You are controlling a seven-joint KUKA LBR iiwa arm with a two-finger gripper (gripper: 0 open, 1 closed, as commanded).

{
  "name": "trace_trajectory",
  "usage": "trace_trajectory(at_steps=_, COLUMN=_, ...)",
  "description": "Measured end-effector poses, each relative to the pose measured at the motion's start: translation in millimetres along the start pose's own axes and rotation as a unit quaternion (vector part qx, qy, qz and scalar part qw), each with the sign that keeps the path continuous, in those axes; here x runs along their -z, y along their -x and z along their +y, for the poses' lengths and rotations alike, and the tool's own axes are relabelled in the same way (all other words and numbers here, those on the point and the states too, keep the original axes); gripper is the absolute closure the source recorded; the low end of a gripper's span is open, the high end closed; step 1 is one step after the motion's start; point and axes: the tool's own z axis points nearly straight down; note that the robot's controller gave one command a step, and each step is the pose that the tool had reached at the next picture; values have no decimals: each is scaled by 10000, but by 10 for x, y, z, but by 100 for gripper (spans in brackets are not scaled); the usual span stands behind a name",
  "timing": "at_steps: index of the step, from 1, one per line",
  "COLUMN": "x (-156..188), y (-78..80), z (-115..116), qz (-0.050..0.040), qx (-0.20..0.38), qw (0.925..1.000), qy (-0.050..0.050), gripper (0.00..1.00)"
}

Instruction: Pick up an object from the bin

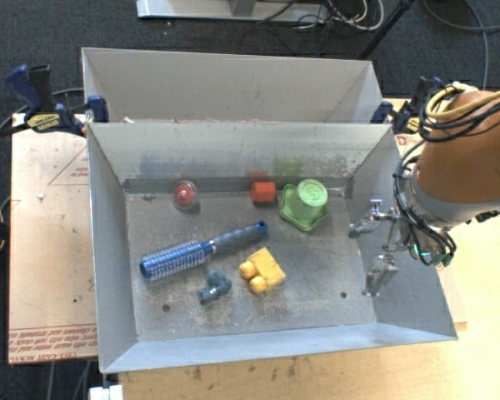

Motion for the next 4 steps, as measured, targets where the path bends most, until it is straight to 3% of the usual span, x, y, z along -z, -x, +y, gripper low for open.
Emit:
trace_trajectory(at_steps=1, x=-592, y=309, z=618, qz=-16, qx=339, qw=9994, qy=12, gripper=0)
trace_trajectory(at_steps=2, x=-1234, y=634, z=1571, qz=-37, qx=1694, qw=9855, qy=4, gripper=0)
trace_trajectory(at_steps=3, x=-1219, y=634, z=1542, qz=-23, qx=1684, qw=9857, qy=-9, gripper=100)
trace_trajectory(at_steps=4, x=622, y=453, z=2313, qz=-81, qx=3419, qw=9397, qy=-12, gripper=100)
